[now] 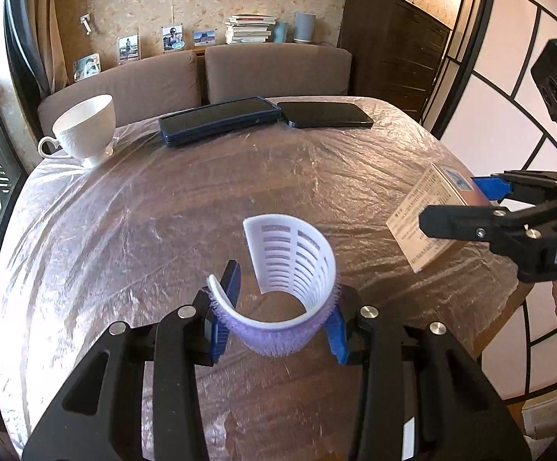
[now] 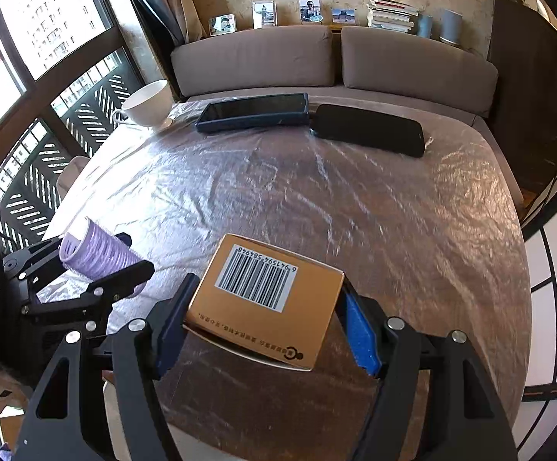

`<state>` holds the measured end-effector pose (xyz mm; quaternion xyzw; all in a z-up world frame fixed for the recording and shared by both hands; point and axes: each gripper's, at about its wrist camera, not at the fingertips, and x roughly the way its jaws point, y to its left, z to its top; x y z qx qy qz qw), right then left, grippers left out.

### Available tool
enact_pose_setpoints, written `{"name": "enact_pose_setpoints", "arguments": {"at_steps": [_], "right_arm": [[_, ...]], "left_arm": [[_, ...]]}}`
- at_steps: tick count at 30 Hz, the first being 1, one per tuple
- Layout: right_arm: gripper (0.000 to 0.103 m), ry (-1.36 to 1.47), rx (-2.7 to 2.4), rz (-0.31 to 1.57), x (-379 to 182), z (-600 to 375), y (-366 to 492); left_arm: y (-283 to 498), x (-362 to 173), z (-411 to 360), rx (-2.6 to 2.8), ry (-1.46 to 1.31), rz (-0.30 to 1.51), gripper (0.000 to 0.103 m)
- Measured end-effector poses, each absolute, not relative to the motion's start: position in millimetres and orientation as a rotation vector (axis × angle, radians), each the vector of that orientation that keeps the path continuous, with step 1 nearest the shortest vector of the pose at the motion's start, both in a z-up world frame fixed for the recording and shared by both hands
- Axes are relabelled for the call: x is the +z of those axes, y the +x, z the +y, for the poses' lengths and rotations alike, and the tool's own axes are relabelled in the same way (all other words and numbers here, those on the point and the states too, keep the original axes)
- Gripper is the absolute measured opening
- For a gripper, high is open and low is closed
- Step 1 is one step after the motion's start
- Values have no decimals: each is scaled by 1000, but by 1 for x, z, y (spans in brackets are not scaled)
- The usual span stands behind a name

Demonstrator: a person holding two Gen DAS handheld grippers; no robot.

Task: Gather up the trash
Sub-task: 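Carry the roller and brown box with both tools down over the bin opening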

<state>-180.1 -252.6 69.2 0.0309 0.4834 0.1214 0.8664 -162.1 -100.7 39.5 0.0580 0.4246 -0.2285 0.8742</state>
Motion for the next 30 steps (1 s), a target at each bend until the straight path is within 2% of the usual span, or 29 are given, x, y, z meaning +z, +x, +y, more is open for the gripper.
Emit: {"name": "enact_pose_setpoints", "arguments": {"at_steps": [30], "right_arm": [[69, 26, 406, 1058, 63, -235, -274]], "left_arm": [[-238, 50, -74, -496, 130, 934, 42]]}}
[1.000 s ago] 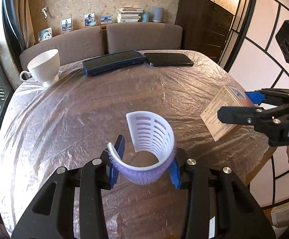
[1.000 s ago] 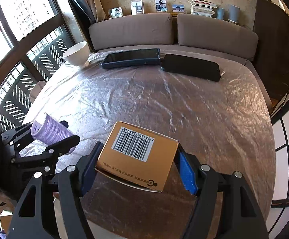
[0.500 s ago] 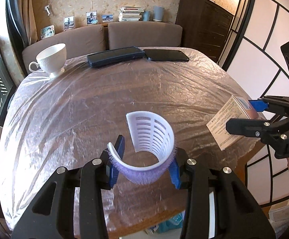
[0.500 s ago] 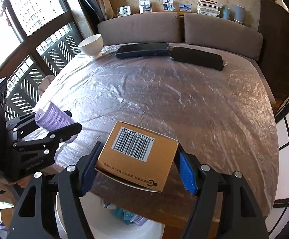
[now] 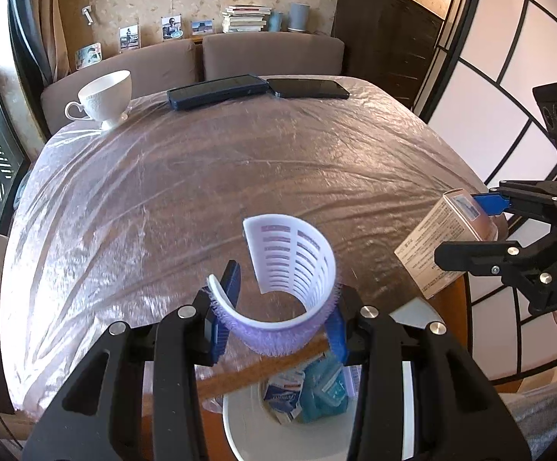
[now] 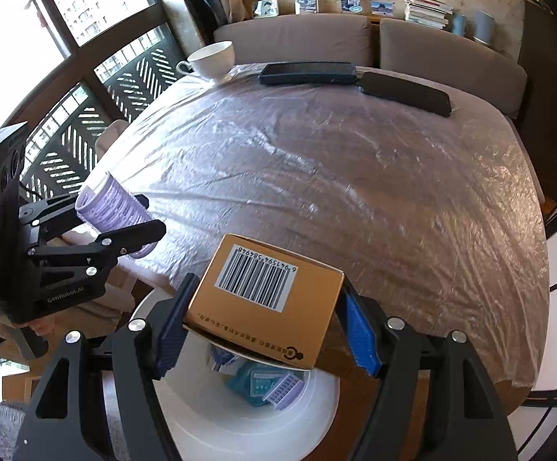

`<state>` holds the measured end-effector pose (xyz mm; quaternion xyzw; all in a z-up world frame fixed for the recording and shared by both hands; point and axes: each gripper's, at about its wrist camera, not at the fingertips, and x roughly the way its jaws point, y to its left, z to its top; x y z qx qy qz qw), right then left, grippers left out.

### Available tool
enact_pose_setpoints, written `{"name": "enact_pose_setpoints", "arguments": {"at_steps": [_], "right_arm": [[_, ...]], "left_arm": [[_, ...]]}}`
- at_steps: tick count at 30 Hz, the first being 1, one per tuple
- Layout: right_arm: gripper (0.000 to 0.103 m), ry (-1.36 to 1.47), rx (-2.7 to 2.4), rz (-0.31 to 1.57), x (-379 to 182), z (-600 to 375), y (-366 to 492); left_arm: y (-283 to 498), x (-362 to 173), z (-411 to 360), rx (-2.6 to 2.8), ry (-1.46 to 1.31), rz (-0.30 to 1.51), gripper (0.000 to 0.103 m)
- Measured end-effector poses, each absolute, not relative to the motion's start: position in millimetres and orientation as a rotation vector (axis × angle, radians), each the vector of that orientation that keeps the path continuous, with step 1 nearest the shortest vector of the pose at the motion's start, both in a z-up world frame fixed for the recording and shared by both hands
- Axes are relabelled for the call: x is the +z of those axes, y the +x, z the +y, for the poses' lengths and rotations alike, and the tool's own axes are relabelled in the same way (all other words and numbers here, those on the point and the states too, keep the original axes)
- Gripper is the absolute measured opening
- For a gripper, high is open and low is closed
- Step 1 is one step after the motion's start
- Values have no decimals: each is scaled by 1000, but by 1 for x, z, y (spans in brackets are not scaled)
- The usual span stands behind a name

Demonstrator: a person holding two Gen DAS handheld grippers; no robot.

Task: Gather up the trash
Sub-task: 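Carry the roller and brown box with both tools down over the bin opening, then open the left tool to drop the roller while the right tool drops the brown box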

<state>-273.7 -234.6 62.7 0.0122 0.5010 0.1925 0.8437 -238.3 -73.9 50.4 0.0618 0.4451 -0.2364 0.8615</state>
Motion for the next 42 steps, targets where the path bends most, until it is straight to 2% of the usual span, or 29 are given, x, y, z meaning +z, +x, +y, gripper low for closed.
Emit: {"name": "enact_pose_setpoints", "arguments": {"at_steps": [23, 42], "right_arm": [[69, -40, 500, 1176, 23, -225, -318], [69, -80, 484, 1261, -25, -217, -321]], "left_arm": [[-286, 28, -78, -558, 180, 1030, 42], [-291, -20, -88, -557, 255, 1130, 42]]}}
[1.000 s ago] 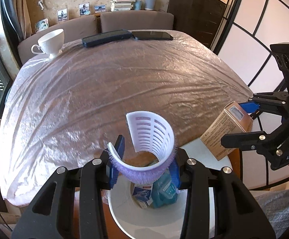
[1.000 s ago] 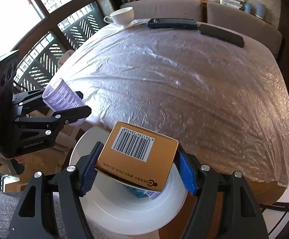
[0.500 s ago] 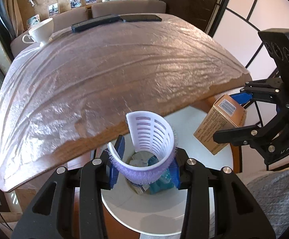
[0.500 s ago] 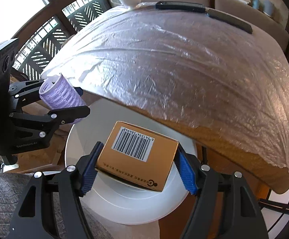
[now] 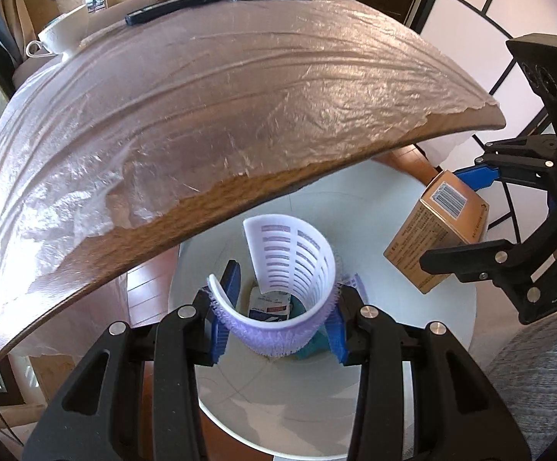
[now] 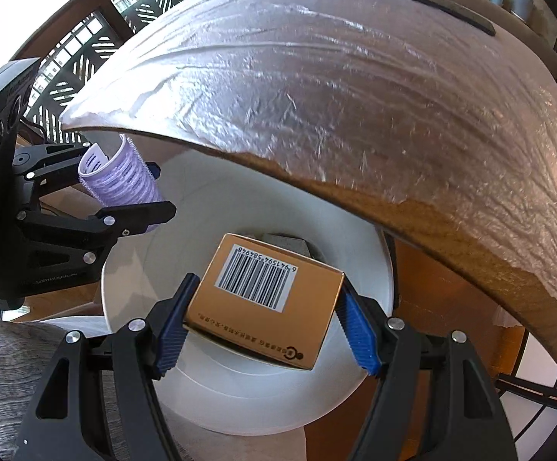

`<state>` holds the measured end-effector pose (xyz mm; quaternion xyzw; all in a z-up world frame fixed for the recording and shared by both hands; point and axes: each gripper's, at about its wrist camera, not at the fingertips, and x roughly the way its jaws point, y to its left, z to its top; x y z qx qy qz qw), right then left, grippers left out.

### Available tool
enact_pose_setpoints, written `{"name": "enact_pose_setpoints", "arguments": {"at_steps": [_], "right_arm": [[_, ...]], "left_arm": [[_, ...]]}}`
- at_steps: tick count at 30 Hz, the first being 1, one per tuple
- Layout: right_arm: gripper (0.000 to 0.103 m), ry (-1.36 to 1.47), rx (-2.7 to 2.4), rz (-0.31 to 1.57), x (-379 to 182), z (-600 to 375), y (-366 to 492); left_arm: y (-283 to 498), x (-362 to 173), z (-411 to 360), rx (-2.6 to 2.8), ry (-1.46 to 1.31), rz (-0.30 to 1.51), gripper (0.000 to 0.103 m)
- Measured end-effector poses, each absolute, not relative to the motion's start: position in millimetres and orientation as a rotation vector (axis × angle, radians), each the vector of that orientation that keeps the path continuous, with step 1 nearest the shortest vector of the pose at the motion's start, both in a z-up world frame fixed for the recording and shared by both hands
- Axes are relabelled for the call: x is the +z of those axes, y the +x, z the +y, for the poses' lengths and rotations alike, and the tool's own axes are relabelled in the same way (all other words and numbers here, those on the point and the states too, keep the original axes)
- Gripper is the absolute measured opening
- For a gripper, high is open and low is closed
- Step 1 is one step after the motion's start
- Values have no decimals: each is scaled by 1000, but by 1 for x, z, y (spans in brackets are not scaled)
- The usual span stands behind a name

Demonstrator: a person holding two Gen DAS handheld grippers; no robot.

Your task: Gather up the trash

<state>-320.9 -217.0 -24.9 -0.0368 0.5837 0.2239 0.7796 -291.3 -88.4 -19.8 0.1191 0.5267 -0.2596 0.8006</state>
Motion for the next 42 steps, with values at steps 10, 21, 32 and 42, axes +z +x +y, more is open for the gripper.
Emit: {"name": "enact_pose_setpoints", "arguments": {"at_steps": [10, 21, 32, 42], "right_arm": [[69, -97, 470, 1283, -43, -207, -318], [82, -44, 445, 1312, -47, -219, -314], [86, -31, 454, 1261, -18, -228, -318], [99, 43, 377, 956, 77, -261, -286]], "left_arm": [[-290, -34, -90, -554, 279, 1154, 42], [-282, -36, -92, -561, 254, 1144, 89], [-283, -20, -95, -575, 276, 1132, 91], [-256, 84, -78, -537, 192, 838, 101]]}}
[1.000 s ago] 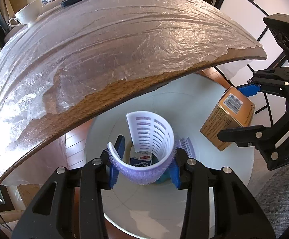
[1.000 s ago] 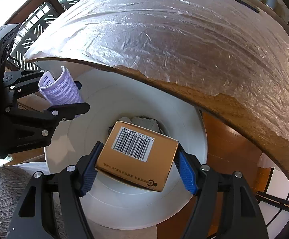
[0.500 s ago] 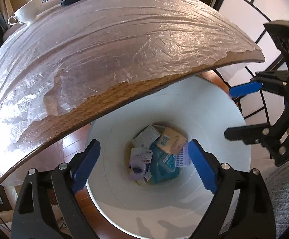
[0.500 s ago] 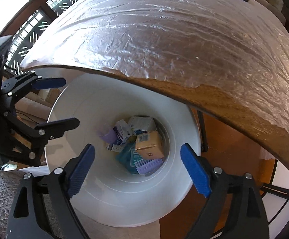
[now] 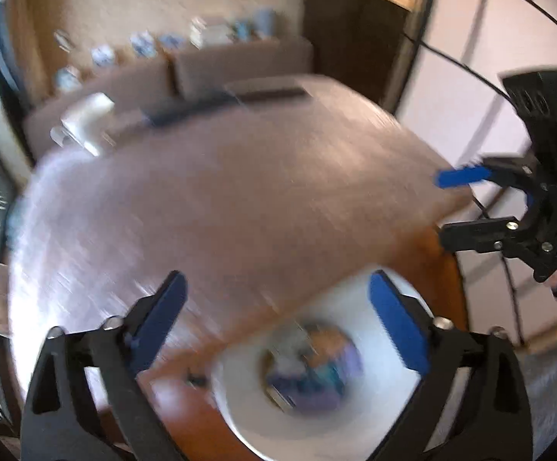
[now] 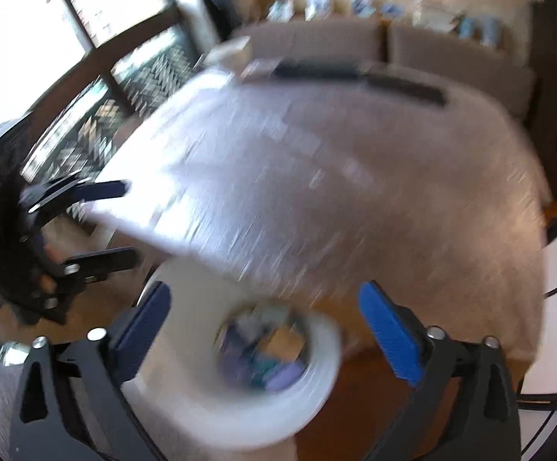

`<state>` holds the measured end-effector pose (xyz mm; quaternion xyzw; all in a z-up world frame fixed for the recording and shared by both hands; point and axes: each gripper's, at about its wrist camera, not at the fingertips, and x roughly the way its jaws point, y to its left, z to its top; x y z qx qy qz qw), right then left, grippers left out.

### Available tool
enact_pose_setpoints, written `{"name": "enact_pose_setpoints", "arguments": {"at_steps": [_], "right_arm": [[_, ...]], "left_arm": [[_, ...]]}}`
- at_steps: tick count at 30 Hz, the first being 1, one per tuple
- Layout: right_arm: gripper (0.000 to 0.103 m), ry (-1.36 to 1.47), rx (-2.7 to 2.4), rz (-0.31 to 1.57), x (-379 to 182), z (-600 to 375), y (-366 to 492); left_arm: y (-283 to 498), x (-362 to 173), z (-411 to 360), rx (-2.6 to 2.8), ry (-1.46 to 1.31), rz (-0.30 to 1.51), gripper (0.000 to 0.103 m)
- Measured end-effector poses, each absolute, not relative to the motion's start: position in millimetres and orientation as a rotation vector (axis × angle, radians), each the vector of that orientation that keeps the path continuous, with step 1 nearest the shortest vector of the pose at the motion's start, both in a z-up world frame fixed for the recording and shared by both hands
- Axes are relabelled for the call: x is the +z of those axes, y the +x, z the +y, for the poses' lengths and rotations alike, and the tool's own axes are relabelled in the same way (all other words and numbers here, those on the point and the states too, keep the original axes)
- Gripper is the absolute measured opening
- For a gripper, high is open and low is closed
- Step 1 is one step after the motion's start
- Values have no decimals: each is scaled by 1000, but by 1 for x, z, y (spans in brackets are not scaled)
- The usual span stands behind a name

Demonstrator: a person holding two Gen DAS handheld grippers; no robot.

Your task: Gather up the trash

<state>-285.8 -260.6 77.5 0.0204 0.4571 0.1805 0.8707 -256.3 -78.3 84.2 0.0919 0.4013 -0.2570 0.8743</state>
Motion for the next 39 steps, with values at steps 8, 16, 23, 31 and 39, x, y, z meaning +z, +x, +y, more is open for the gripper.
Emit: {"name": "enact_pose_setpoints", "arguments": {"at_steps": [8, 16, 23, 31, 39], "right_arm": [[98, 27, 83, 899, 52, -308, -179], [98, 57, -39, 942, 17, -351, -97], [98, 5, -81, 961, -3, -358, -76], [99, 36, -101, 941, -9, -372, -77], [99, 43, -108, 941, -9, -374, -78]], "left_arm": [[-141, 79, -47, -260, 48, 798, 101], [-67, 38, -32, -145, 40, 872, 101], [-41, 14, -26, -98, 37, 914, 101], [-34, 3, -19, -87, 40, 967, 101], [-29, 3, -18, -89, 40, 969, 102]]}}
